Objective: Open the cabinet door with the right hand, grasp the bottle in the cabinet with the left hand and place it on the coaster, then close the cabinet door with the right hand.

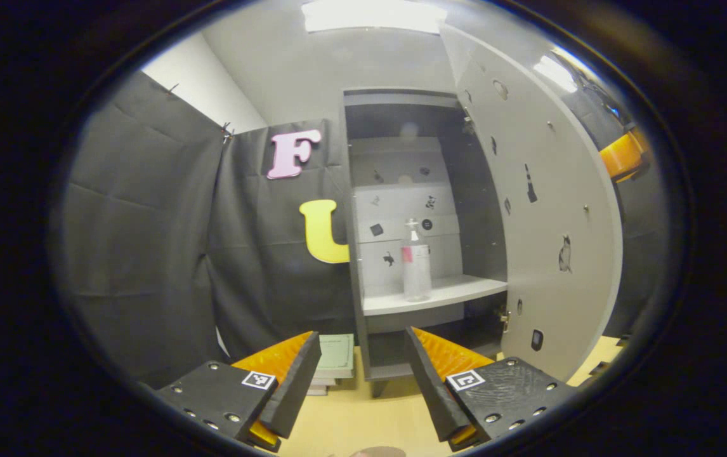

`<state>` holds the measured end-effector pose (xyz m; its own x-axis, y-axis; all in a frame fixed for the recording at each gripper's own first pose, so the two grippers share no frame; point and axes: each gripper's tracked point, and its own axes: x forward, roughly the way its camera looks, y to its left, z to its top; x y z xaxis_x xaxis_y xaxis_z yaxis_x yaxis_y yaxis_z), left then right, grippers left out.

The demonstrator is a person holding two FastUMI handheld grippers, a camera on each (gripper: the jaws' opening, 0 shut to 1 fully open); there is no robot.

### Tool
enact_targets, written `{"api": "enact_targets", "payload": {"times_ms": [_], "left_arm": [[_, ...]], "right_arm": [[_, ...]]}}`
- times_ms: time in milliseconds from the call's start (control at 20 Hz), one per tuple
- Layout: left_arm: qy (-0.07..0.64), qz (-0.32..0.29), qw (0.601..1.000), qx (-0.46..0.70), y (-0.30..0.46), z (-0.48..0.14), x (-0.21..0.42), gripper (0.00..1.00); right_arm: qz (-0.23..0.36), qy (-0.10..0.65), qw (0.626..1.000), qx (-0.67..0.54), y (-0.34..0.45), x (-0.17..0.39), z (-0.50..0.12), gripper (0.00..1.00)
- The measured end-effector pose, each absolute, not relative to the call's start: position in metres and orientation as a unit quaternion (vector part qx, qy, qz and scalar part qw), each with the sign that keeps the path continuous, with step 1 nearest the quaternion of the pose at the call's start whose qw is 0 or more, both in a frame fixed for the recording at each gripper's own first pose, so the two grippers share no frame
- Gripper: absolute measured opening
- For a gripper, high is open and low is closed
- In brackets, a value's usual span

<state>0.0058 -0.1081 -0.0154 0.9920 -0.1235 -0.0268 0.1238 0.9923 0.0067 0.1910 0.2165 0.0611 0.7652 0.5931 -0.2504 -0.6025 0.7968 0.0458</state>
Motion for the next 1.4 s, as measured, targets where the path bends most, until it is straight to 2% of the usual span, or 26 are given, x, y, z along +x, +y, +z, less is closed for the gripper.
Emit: {"api": "enact_targets", "payload": {"times_ms": [550,600,750,800,1050,1150,1250,1300,1400], "left_arm": [[0.011,-0.110,0.994,0.019,-0.215,-0.002,0.018,0.80],[0.012,-0.112,0.993,0.020,-0.225,-0.002,0.018,0.83],[0.012,-0.112,0.993,0.024,-0.251,-0.001,0.019,0.80],[0.012,-0.109,0.994,0.026,-0.259,0.000,0.017,0.80],[0.015,-0.086,0.996,0.018,-0.282,0.006,0.018,0.80],[0.015,-0.075,0.997,0.020,-0.285,0.012,0.020,0.80],[0.011,-0.069,0.997,0.024,-0.282,0.020,0.027,0.80],[0.006,-0.067,0.997,0.025,-0.282,0.027,0.031,0.80],[-0.004,-0.067,0.997,0.029,-0.279,0.039,0.041,0.83]], "right_arm": [[0.250,0.089,0.964,-0.017,0.182,0.201,0.068,0.12],[0.246,0.086,0.965,-0.015,0.178,0.202,0.070,0.13],[0.280,0.082,0.956,0.016,0.181,0.202,0.073,0.15],[0.291,0.076,0.953,0.012,0.181,0.205,0.074,0.10],[0.336,0.073,0.939,0.001,0.166,0.191,0.075,0.20],[0.352,0.077,0.933,0.021,0.157,0.184,0.076,0.17],[0.322,0.073,0.944,0.011,0.136,0.187,0.075,0.16],[0.304,0.072,0.950,0.007,0.124,0.192,0.074,0.19],[0.270,0.073,0.960,0.002,0.107,0.201,0.067,0.19]]}}
